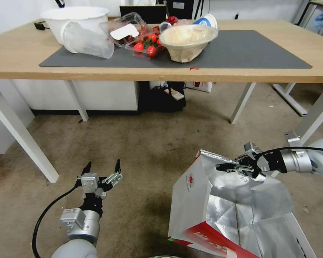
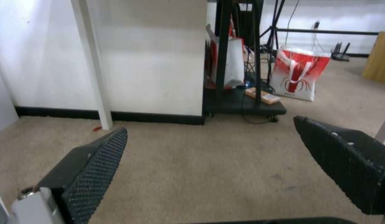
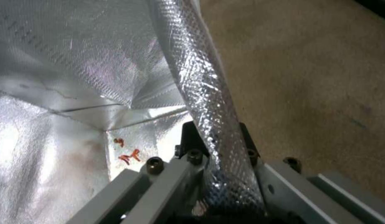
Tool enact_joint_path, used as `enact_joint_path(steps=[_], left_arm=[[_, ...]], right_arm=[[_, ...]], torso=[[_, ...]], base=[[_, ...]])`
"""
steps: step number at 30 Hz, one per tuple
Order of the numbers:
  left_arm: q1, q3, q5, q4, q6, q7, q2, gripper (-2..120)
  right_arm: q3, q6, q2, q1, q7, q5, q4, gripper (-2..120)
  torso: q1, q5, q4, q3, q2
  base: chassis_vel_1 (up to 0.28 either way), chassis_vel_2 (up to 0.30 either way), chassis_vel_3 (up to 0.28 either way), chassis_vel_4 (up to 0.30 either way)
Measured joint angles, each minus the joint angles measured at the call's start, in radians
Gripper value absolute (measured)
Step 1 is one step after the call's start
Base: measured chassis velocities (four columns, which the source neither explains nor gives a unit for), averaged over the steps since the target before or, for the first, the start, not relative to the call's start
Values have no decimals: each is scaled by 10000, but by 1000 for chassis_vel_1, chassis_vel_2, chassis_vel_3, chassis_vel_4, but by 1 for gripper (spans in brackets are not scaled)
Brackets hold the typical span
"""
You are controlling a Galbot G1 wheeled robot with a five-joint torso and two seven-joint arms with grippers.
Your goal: Pick up the food delivery bag from the floor and place it on the table.
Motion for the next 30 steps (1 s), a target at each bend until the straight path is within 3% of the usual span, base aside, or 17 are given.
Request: enact_joint_path(steps=[30], left_arm=[[130,-96,202,-165,-94,118,30,100]], right_arm=[[-36,-137,183,-67,372,221,535,0]], torso=[[186,0,0,1050,1225]], base=[[0,0,0,0]])
